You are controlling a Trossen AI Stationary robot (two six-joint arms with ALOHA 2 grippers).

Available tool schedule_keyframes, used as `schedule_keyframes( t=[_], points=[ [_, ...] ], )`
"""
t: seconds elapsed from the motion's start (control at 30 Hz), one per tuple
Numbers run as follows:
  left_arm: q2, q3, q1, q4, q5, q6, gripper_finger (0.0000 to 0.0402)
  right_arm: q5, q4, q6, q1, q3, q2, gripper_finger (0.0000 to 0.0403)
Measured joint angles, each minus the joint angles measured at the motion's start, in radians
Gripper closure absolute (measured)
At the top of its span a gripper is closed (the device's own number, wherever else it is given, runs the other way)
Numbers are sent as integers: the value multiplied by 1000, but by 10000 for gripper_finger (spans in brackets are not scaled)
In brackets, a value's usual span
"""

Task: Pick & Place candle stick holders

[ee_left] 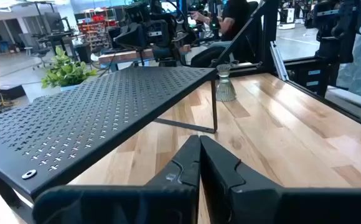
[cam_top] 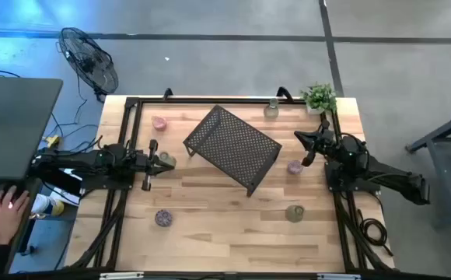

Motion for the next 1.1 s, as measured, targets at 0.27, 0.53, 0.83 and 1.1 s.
schedule_keyframes(
  t=[0.27,0.53,0.83,1.1],
  points=[
    [0,0,0,0,0,0,401,0,0,0,0,0,0,402],
    [-38,0,2,-10,0,0,401,0,0,0,0,0,0,402],
    [-10,0,0,-16,-2,0,401,0,-10,0,0,0,0,402],
    [4,0,0,-19,-2,0,401,-1,-11,0,0,0,0,402]
  ],
)
